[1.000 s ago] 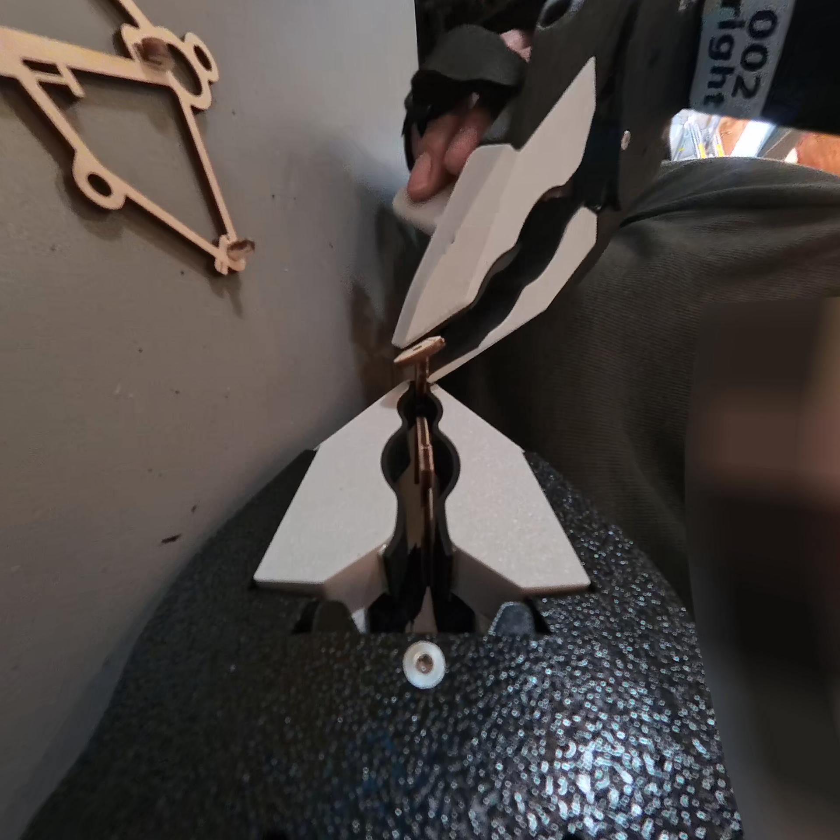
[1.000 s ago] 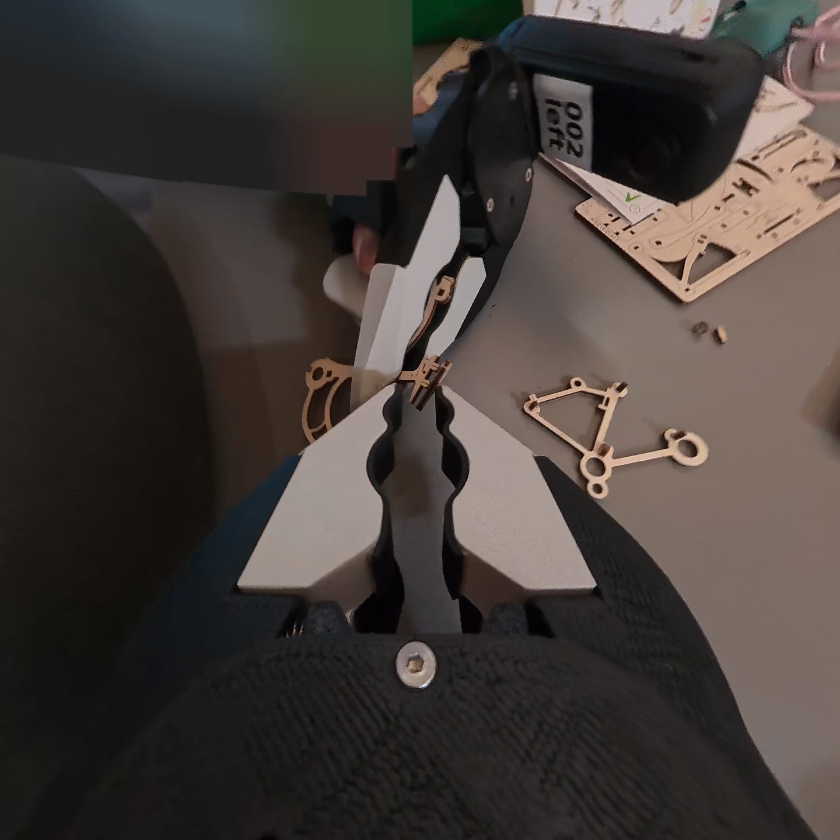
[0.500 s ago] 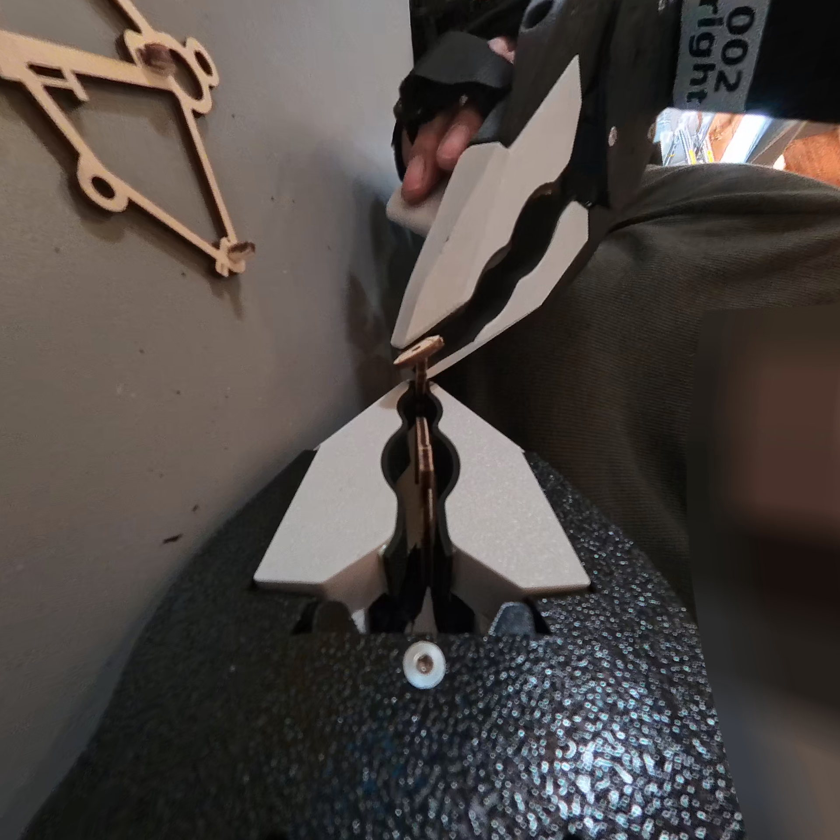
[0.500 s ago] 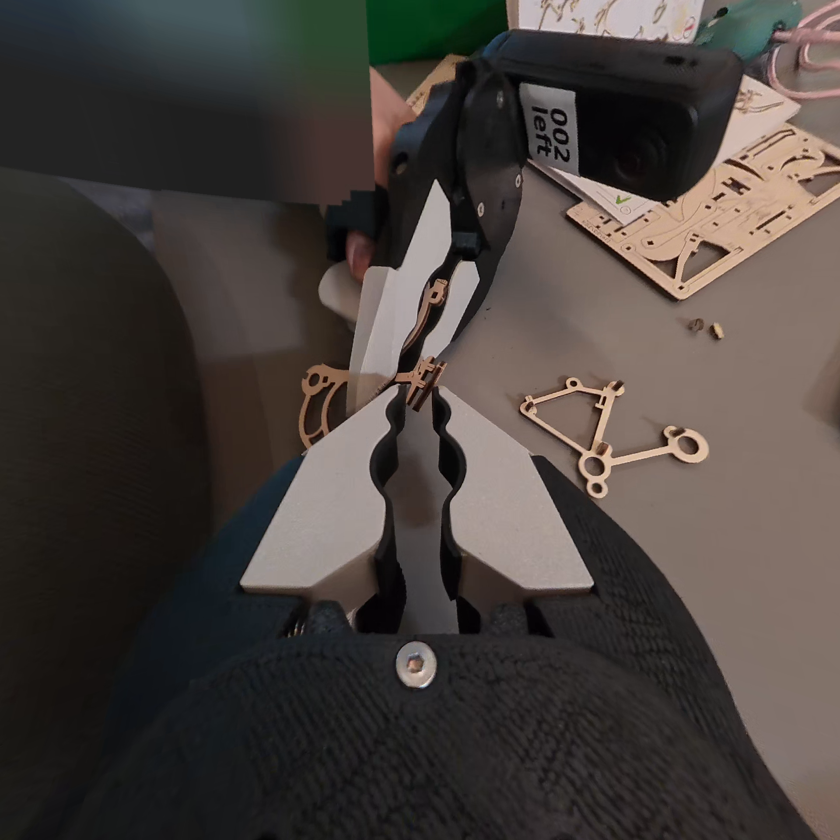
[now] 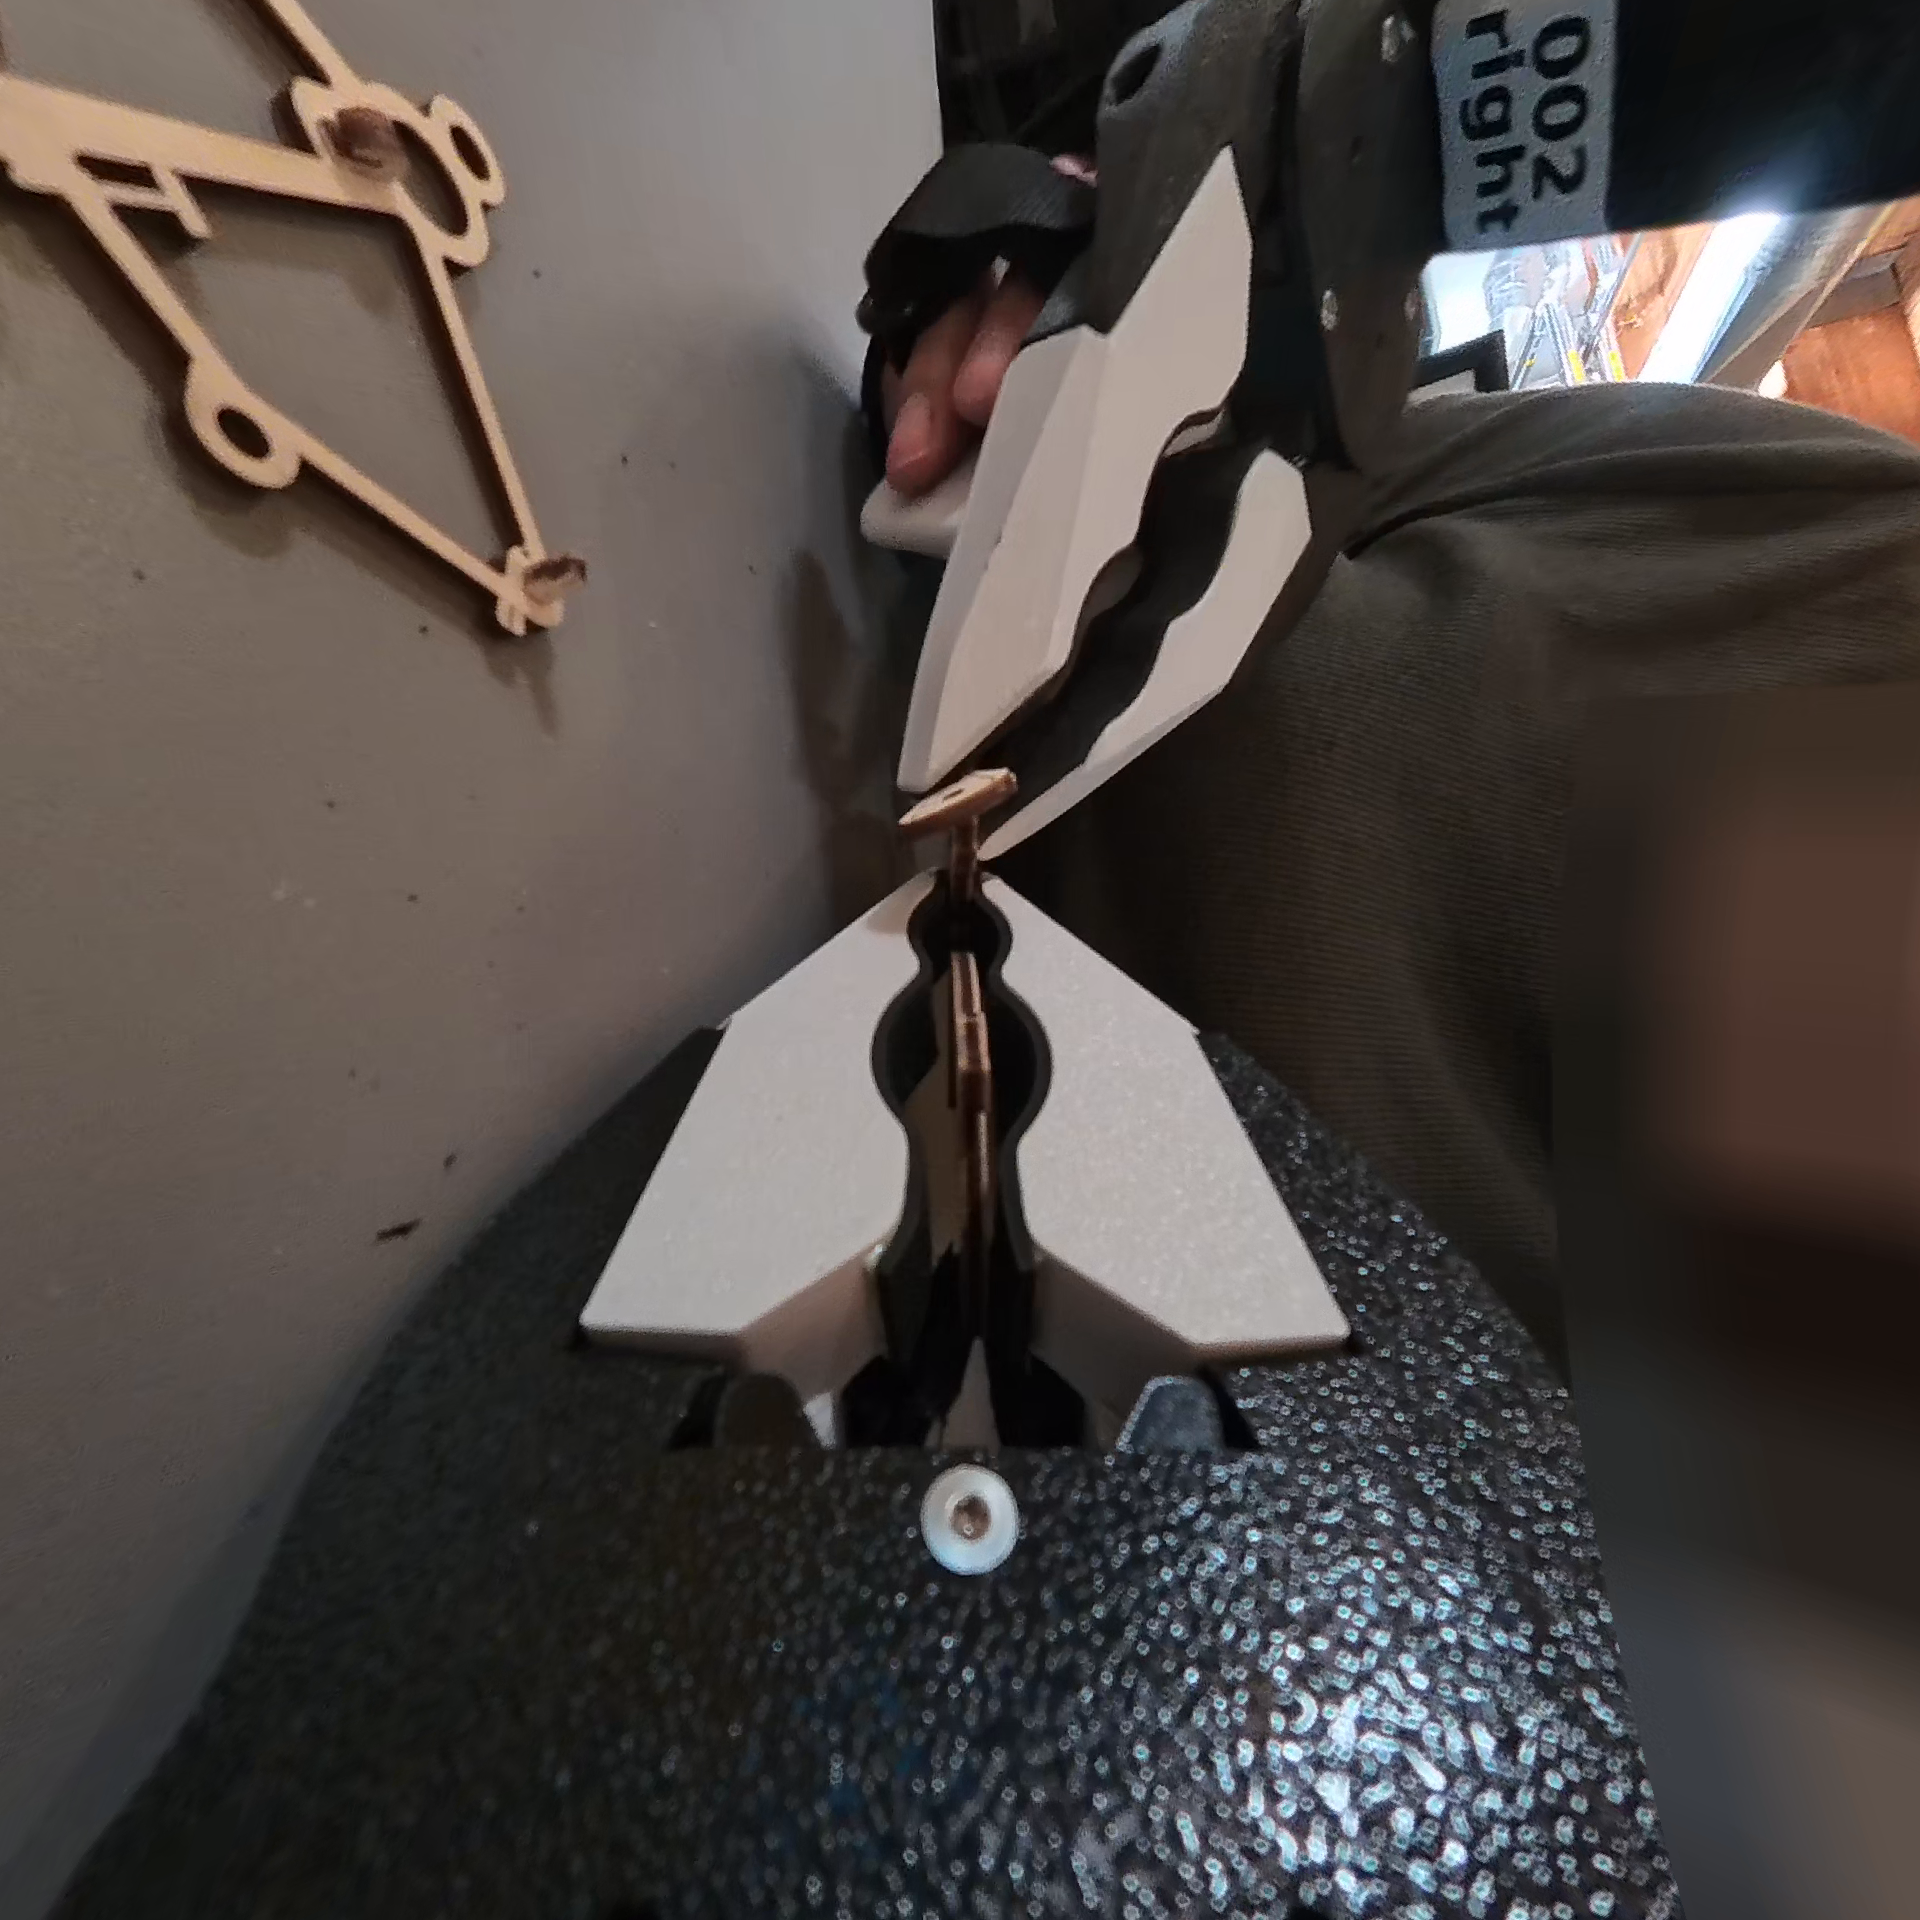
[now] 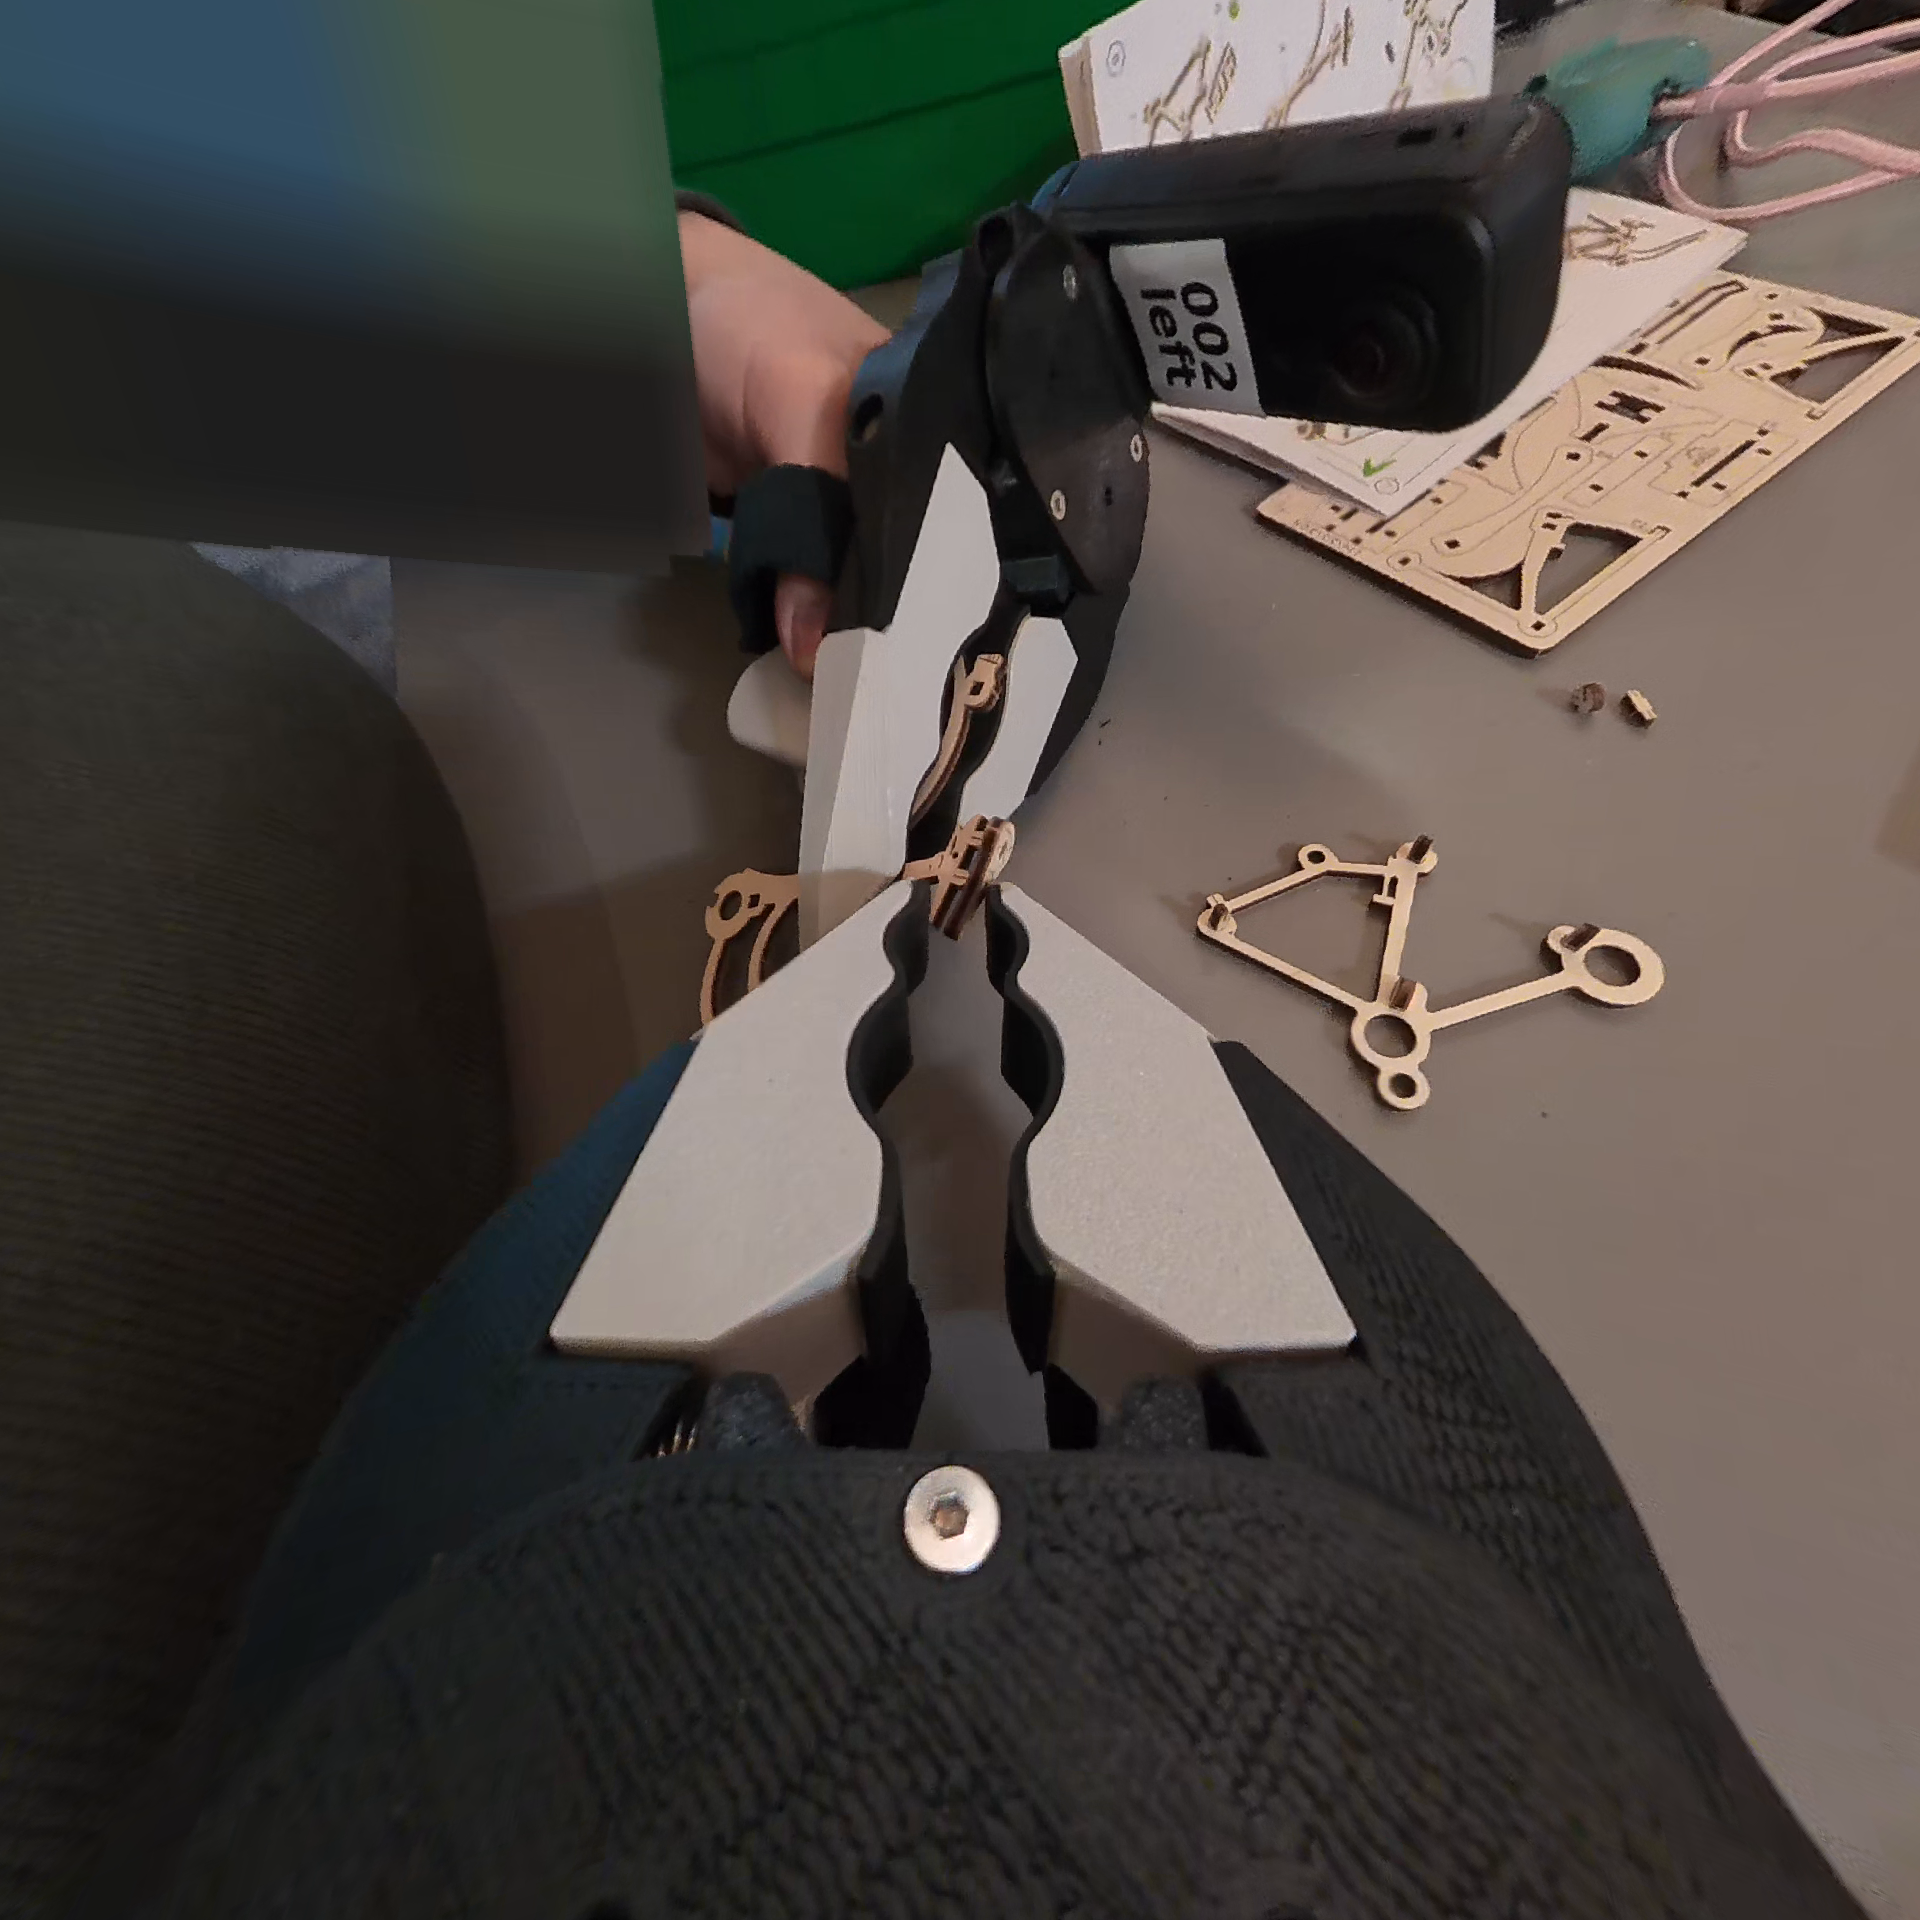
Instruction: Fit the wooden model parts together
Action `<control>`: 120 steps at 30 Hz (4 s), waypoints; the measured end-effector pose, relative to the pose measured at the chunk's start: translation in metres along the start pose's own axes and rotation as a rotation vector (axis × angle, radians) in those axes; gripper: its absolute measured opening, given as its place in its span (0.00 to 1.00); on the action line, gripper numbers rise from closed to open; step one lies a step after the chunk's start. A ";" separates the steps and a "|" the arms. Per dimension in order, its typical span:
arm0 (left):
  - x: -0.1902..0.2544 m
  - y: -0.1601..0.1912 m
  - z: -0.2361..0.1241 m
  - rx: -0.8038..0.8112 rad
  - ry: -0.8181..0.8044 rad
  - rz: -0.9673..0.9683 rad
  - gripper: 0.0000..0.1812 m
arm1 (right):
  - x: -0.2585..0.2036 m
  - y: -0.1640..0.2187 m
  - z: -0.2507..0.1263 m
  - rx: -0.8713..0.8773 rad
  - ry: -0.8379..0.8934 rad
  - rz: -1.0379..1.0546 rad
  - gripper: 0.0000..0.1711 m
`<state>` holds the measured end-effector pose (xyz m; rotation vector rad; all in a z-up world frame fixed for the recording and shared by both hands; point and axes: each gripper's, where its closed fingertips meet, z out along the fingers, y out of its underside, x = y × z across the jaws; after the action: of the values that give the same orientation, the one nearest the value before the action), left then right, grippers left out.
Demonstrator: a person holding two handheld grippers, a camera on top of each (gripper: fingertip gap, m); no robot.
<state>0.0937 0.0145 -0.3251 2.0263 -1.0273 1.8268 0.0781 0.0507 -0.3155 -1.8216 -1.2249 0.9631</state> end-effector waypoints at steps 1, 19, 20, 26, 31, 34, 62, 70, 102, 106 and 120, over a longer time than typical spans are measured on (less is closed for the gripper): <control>0.000 0.000 0.000 0.000 0.000 0.000 0.00 | 0.000 -0.001 -0.001 0.008 -0.001 0.010 0.05; -0.001 0.000 0.000 -0.001 -0.007 0.002 0.00 | 0.002 -0.005 -0.005 0.042 0.026 0.027 0.01; -0.001 0.000 0.000 -0.001 -0.008 0.002 0.00 | 0.003 -0.005 -0.005 0.037 0.036 0.017 0.01; -0.001 0.000 0.001 -0.001 -0.013 0.002 0.00 | 0.003 -0.005 -0.004 0.008 0.063 -0.015 0.01; -0.002 0.000 0.001 0.000 -0.014 0.002 0.00 | 0.004 -0.005 -0.004 0.001 0.079 -0.021 0.01; -0.002 0.000 0.000 0.003 -0.017 0.002 0.00 | 0.004 -0.004 -0.003 -0.011 0.115 -0.067 0.01; -0.006 0.004 0.004 -0.041 -0.054 0.024 0.00 | 0.001 0.001 0.002 -0.286 -0.060 -0.551 0.00; -0.004 0.004 0.004 -0.039 -0.040 0.024 0.00 | 0.000 0.001 0.001 -0.281 -0.080 -0.536 0.00; -0.016 -0.013 -0.024 0.174 -0.235 0.128 0.00 | 0.024 0.012 -0.006 -0.065 0.010 0.316 0.00; -0.015 -0.014 -0.025 0.188 -0.199 0.104 0.00 | 0.029 0.017 -0.012 -0.070 -0.052 0.514 0.00; -0.014 -0.015 -0.026 0.195 -0.177 0.089 0.00 | 0.047 0.029 -0.035 -0.133 0.156 0.321 0.18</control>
<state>0.0832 0.0454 -0.3287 2.3273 -1.0355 1.8853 0.1334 0.0816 -0.3333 -2.2012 -0.9374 0.9055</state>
